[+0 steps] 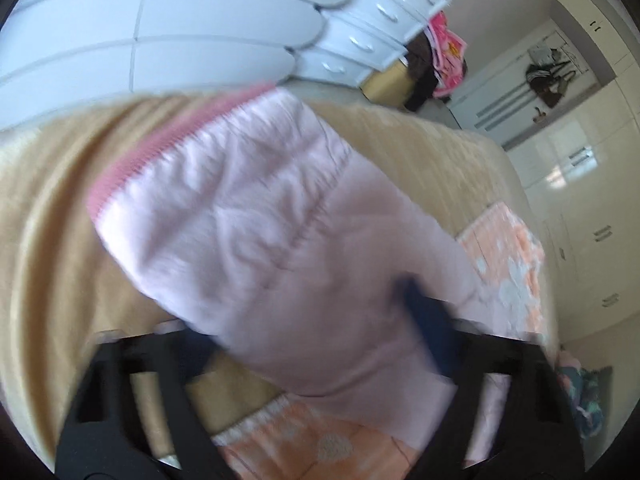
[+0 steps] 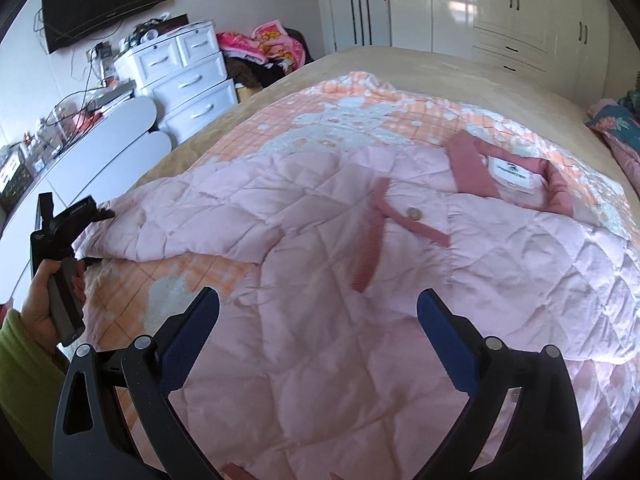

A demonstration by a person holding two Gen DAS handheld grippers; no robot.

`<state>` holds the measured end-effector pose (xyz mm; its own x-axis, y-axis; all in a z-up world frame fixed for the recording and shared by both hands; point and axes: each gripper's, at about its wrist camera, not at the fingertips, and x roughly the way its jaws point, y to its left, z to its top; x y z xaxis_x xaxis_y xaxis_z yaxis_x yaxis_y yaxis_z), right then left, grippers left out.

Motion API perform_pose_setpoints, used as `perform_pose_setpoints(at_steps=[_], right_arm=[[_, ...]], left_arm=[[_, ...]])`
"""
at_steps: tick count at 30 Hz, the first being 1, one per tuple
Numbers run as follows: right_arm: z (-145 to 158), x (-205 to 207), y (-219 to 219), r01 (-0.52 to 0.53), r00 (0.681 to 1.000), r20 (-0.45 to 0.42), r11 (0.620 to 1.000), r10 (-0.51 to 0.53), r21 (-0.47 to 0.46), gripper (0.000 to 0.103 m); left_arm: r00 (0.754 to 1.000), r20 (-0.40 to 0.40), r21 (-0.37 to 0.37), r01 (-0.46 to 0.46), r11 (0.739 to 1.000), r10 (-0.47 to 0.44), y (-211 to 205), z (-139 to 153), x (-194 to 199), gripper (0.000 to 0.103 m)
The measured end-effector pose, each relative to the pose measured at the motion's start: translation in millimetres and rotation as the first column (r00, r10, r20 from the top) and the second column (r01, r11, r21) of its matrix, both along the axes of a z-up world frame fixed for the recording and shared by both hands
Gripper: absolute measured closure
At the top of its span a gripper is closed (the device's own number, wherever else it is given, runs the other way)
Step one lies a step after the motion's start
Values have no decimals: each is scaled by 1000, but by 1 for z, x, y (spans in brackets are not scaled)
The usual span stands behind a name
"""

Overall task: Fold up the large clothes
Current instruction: 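Lift the sleeve with the left gripper and carry it over the jacket front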

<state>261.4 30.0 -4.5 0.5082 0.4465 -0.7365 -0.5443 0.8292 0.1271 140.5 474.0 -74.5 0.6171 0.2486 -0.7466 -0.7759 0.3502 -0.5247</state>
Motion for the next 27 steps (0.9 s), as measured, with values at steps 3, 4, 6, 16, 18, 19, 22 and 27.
perform_pose_setpoints(at_steps=[3, 4, 6, 16, 18, 19, 22, 27], right_arm=[[3, 2, -15, 24, 1000, -1, 999, -24, 22, 4], [4, 2, -19, 33, 999, -1, 999, -33, 28, 4], [7, 3, -29, 53, 999, -3, 998, -53, 43, 4], [20, -3, -69, 111, 994, 2, 989, -112, 97, 4], [26, -6, -78, 121, 992, 8, 987, -122, 110, 4], [29, -8, -83, 126, 992, 11, 986, -128, 114, 4], [36, -12, -98, 143, 989, 25, 983, -147, 116, 4], [48, -18, -129, 179, 982, 35, 973, -186, 145, 4]], left_arm=[[999, 52, 48, -7, 999, 4, -2, 20, -9, 86], [997, 71, 62, -3, 998, -1, -3, 29, -11, 89], [993, 118, 92, 12, 996, -23, -10, 50, -15, 90], [945, 256, 290, 127, 949, -205, -77, 167, 3, 92], [934, 260, 328, 155, 932, -246, -93, 183, 11, 92], [929, 256, 354, 169, 920, -269, -103, 194, 15, 92], [910, 259, 393, 205, 896, -322, -129, 215, 25, 92], [886, 261, 440, 243, 864, -382, -167, 237, 33, 92]])
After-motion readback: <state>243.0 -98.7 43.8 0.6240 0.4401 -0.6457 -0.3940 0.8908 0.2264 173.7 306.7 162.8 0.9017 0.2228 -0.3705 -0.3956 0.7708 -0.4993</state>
